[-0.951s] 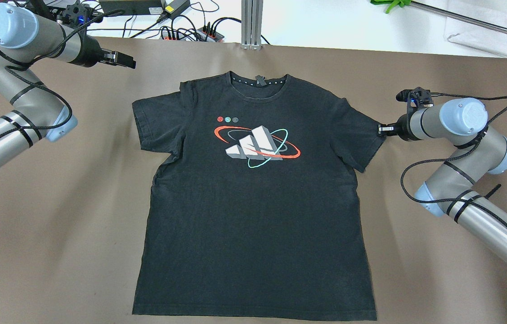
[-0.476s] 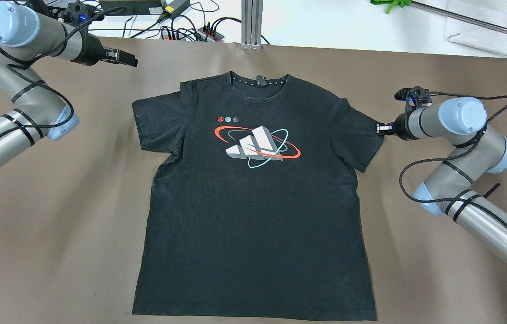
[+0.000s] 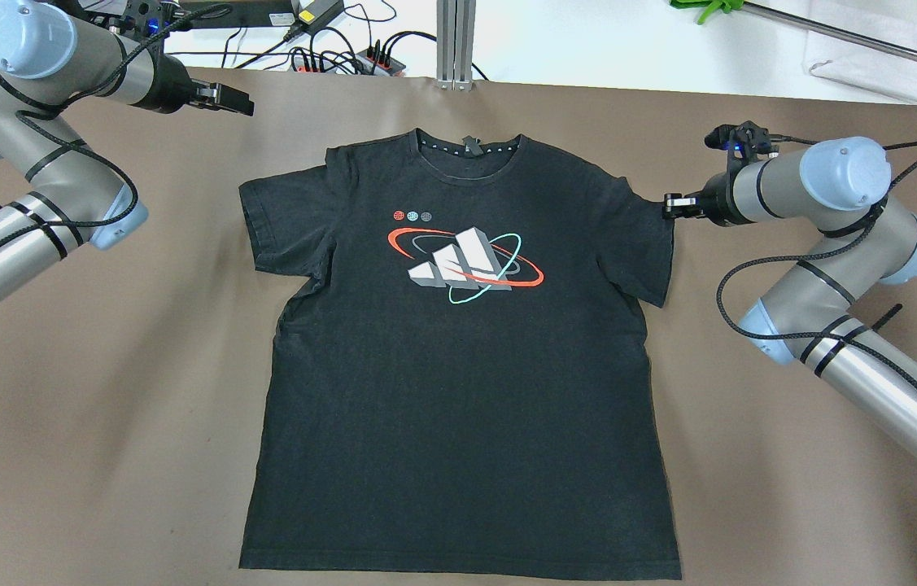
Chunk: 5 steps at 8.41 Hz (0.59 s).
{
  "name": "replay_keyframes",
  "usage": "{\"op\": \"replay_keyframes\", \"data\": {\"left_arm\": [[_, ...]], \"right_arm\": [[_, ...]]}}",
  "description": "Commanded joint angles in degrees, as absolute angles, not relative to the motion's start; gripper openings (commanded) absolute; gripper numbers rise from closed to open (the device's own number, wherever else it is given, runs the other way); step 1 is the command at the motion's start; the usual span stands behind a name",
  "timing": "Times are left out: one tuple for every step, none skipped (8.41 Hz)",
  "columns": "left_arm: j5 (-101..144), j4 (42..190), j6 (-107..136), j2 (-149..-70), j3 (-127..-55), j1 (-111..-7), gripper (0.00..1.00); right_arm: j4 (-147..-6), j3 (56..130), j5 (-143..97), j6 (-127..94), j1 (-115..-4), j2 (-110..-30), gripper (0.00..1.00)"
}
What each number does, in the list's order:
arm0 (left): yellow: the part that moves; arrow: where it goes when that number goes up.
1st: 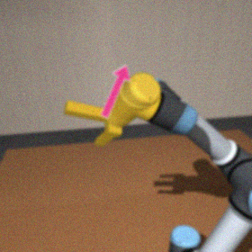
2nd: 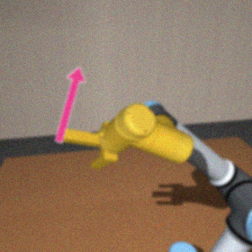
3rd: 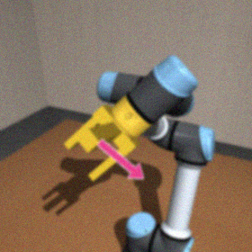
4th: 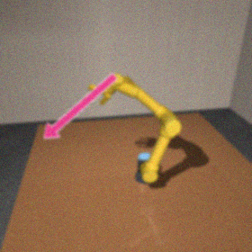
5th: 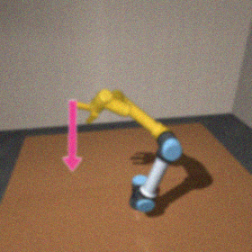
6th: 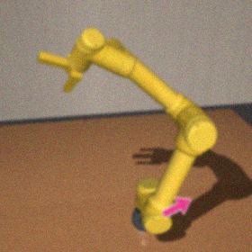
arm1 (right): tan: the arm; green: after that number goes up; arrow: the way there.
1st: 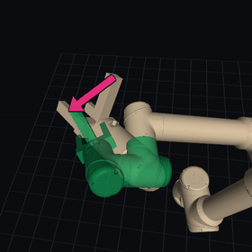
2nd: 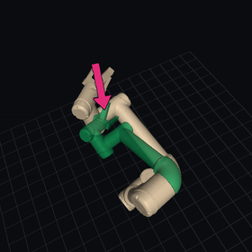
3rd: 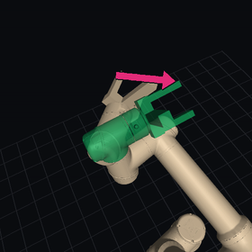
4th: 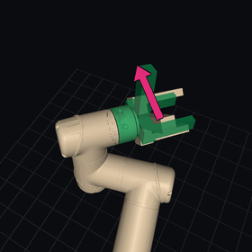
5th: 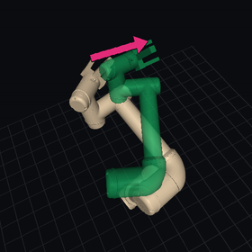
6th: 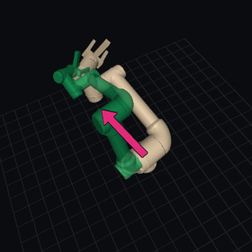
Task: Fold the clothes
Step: 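Grasp the sleeve nearest the right gripper and fold it onto the shirt's chest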
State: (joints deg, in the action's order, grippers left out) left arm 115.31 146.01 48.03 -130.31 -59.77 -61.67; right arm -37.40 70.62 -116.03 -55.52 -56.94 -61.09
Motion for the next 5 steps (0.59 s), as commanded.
{"op": "replay_keyframes", "data": {"left_arm": [[115.31, 145.99, 47.99, -130.25, -59.68, -61.70, 0.94], [115.31, 145.99, 47.99, -130.25, -59.68, -61.79, 0.94], [115.31, 145.99, 47.90, -130.25, -59.68, -61.70, 0.94], [115.31, 145.99, 47.90, -130.25, -59.68, -61.70, 0.94], [115.23, 145.99, 47.90, -130.25, -59.68, -61.70, 0.94]], "right_arm": [[-40.07, 71.63, -116.63, -58.25, -57.04, -56.71, 0.00], [-40.17, 71.63, -116.11, -59.14, -56.34, -54.78, 0.00], [-40.17, 71.63, -115.67, -59.15, -54.95, -53.71, 0.00], [-40.08, 71.63, -111.75, -59.24, -52.41, -52.74, 0.00], [-40.08, 71.28, -107.36, -60.02, -49.86, -51.78, 0.00]]}}
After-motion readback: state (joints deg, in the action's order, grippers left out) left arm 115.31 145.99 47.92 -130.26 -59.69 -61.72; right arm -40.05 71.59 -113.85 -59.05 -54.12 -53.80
